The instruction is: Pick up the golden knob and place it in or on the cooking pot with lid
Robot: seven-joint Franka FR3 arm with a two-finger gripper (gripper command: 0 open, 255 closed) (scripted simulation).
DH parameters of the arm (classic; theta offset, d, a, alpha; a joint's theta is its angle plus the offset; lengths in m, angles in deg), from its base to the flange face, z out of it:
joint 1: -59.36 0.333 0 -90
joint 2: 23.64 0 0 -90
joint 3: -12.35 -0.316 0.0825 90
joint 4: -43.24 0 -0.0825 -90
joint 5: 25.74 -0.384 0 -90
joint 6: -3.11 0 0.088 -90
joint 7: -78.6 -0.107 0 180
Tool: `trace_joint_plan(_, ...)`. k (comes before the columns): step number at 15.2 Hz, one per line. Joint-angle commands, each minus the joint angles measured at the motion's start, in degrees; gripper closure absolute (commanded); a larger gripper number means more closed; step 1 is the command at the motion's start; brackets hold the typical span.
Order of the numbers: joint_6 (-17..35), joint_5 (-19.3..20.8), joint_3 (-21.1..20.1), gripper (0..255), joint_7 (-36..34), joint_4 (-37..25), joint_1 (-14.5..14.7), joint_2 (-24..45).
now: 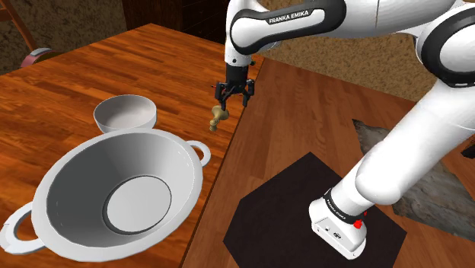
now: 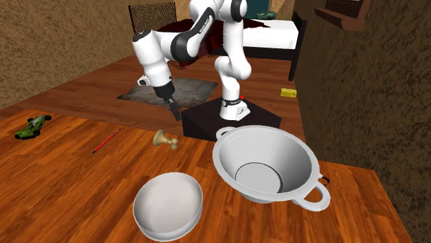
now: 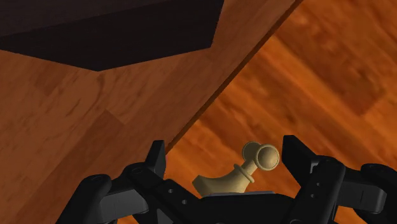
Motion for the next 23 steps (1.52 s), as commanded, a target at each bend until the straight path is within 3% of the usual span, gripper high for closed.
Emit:
trace_joint_plan(1, 0.96, 0.15, -0.42, 0, -1.41, -3.32, 0.50, 4.54)
trace_joint_plan(6, 1.72, 0.67, -0.92, 0, -4.19, -11.46, 1.89, 14.00)
trace_joint_plan(13, 7.34, 0.69, -1.02, 0, -4.21, -6.96, 2.24, 15.10)
trace_joint_plan(21, 7.33, 0.69, -1.02, 0, -4.21, -6.97, 2.23, 15.10)
trace_joint_plan(22, 7.33, 0.69, -1.02, 255, -4.21, -6.97, 2.23, 15.10)
trace_joint_plan(23, 7.33, 0.69, -1.02, 255, -4.21, -6.97, 2.23, 15.10)
